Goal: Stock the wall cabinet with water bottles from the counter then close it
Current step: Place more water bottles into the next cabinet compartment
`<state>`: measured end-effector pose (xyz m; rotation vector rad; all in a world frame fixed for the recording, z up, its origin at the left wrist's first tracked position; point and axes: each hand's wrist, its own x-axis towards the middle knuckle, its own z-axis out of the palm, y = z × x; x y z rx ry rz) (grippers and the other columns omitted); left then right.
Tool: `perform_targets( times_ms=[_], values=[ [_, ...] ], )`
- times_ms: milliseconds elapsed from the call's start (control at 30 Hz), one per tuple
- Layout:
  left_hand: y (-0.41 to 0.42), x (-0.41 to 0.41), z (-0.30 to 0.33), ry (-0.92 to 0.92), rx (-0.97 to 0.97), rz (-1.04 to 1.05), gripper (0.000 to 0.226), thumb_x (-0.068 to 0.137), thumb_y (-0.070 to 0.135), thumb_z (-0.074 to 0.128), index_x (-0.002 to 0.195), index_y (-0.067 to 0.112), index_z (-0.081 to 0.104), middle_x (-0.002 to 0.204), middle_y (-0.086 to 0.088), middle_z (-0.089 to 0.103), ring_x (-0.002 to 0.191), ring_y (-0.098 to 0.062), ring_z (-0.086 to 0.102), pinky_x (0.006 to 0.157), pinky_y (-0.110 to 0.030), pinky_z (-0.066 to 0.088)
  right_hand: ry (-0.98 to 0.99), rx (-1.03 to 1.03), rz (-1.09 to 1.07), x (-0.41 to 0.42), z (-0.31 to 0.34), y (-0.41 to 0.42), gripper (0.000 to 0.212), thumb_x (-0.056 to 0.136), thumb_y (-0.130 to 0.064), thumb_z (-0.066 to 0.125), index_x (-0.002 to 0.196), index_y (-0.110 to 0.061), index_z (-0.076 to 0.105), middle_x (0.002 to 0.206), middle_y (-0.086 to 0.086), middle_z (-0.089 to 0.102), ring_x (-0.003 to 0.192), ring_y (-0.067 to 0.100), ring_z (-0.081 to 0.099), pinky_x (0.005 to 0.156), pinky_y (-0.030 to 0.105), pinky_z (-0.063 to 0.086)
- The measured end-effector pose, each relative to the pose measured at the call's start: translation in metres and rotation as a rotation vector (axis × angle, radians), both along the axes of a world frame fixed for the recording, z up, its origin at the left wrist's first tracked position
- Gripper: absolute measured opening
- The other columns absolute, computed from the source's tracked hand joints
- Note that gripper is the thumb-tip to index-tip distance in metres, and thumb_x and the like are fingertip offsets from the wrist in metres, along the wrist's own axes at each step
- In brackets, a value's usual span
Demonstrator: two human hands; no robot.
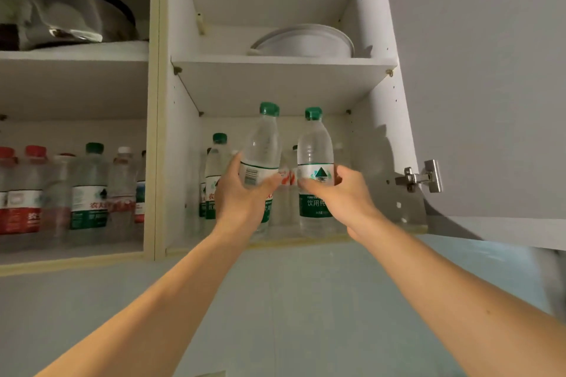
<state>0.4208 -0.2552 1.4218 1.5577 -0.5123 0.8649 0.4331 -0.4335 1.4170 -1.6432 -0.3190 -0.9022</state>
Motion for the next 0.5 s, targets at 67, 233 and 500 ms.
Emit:
perform_targets(
  times_ms=[67, 233, 500],
  values=[
    [-0.001, 0.018, 0.000, 0.083, -0.037, 0.028, 0.081, 0.080, 0.043, 0.080, 0.150, 0.035, 0.040, 0.143, 0.002, 0.056, 0.129, -0.025, 0.056, 0.104, -0.054, 0.049, 0.023, -0.041, 0.007, 0.011, 0.003, -0.003, 0.041, 0.068, -0.047, 0.090, 0.098, -0.031, 0.068, 0.093, -0.012, 0.075, 0.086, 0.007, 0.072, 0.068, 0.023, 0.054],
    [0.003, 0.054, 0.004, 0.207, -0.090, -0.059, 0.051, 0.086, 0.041, 0.077, 0.130, 0.029, 0.055, 0.124, 0.000, 0.066, 0.114, -0.027, 0.064, 0.098, -0.052, 0.054, 0.111, -0.122, -0.014, 0.040, 0.009, -0.006, 0.056, 0.074, -0.050, 0.086, 0.120, -0.025, 0.068, 0.110, -0.006, 0.074, 0.100, 0.014, 0.070, 0.087, 0.034, 0.057],
    [-0.004, 0.097, 0.010, 0.214, 0.057, 0.021, 0.075, 0.087, 0.049, 0.072, 0.150, 0.021, 0.040, 0.149, -0.003, 0.051, 0.136, -0.029, 0.048, 0.113, -0.053, 0.040, 0.123, -0.220, -0.043, 0.072, 0.015, 0.003, 0.051, 0.078, -0.047, 0.084, 0.118, -0.021, 0.069, 0.106, -0.003, 0.075, 0.097, 0.014, 0.071, 0.089, 0.037, 0.059]
  ],
)
